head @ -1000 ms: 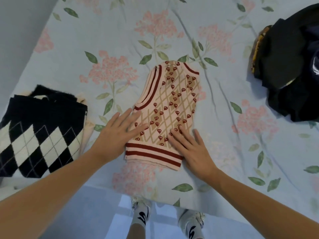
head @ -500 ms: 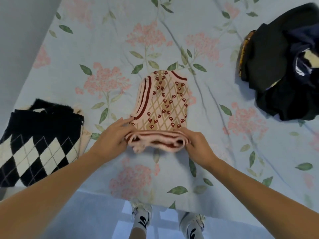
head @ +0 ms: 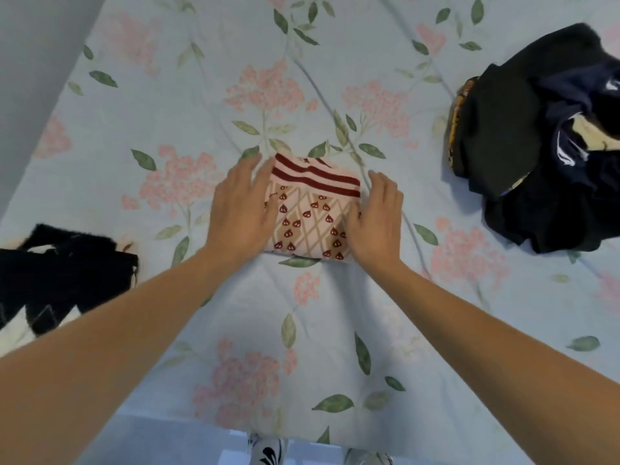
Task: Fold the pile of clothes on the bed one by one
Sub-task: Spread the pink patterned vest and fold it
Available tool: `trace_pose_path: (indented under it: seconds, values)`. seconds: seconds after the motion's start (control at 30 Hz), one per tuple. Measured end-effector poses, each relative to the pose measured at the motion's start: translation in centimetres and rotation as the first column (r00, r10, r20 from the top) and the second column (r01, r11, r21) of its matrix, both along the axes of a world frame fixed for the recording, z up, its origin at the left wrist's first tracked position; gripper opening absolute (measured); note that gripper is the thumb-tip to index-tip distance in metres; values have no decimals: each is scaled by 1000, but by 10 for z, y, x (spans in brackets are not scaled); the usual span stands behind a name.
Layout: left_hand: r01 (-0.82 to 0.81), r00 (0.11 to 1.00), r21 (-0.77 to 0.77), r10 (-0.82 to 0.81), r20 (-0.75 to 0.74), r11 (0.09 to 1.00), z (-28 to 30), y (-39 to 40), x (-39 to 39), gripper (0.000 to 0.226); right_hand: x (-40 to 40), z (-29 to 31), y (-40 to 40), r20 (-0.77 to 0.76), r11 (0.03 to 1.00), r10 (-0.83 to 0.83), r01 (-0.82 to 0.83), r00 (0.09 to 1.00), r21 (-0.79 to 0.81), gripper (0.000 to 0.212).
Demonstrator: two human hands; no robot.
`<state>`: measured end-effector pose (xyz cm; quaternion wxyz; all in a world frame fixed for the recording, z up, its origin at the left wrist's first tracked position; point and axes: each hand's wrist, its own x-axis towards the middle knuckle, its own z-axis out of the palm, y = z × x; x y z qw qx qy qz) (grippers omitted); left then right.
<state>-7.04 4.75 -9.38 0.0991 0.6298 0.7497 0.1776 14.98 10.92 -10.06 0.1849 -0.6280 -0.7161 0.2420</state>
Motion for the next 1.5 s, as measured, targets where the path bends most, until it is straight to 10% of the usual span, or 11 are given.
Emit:
trace_pose_path:
  seconds: [0.07,0.17,0.4,0.57,0.67,0.83,1.5]
  values:
    - [319,944,-28,-320,-81,947,-17,-26,10,56,-1,-11,-25,82,948,303,-309,949,78,57]
    - [363,920,-163,-381,-93,917,-50,-34,10,61,-1,-42,-31,244,839,536,-542,808,-48,62]
    - [-71,996,-225,83,42,972,-67,23,15,92,-12,-56,30,206,977,185,-158,961,-143,88]
    - [-356,861,-265,425,280,896,-49,39,4,77,-20,-33,18,-65,964,-144,125,987,-236,82]
    - [-346,622,-438,552,555,830,-34,48,-7,51,-22,-22,24,-275,803,-441,239,855,-546,68]
    - [-209,603,-465,487,631,860,-11,42,-23,32,-20,2,34,-391,690,-499,81,773,-719,26]
    - [-373,445,-447,579,683,813,223,-182,-188,31,-184,188,-143,-579,583,-303,-333,757,-741,33]
